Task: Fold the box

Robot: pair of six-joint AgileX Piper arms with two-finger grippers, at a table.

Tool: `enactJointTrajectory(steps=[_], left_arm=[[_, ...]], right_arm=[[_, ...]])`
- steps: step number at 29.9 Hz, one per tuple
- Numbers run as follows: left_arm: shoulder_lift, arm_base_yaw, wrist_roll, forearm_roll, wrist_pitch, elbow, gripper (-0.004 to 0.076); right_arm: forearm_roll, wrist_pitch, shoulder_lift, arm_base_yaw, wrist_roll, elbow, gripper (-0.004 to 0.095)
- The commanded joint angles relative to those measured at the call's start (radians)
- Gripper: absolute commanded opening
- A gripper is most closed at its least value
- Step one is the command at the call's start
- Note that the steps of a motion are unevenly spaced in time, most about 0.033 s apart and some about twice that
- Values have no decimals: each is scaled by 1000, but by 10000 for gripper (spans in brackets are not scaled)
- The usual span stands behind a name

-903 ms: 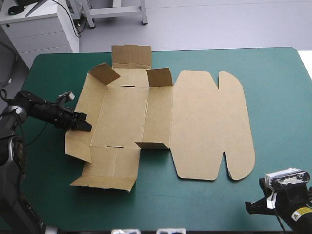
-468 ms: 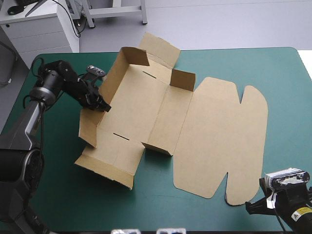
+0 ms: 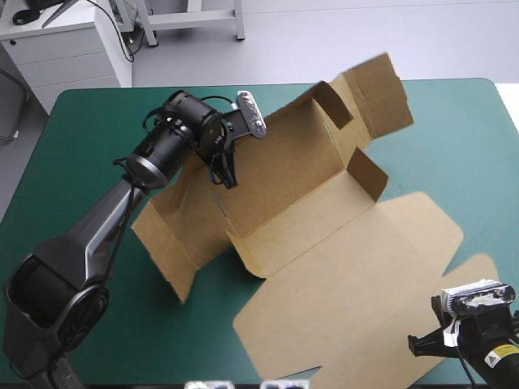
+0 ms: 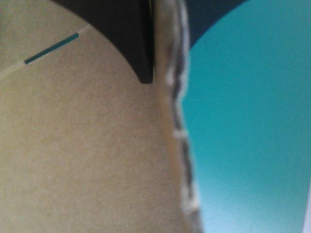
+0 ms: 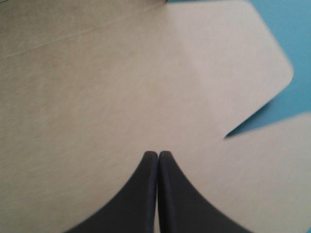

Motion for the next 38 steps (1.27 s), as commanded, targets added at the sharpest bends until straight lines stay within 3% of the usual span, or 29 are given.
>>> enactJointTrajectory(steps=[1,29,38], left_arm=[[-58,-62,5,131,-75,-33,-1],[-119,-242,139,245,-216,12,-8],[-269,-242,78,353,-449,317,-8]], right_arm=[[3,-62,18,5,-3,-28,-14],[14,-58,18,5,38,-28,-14],[16,-58,18,5,61,-28,-14]])
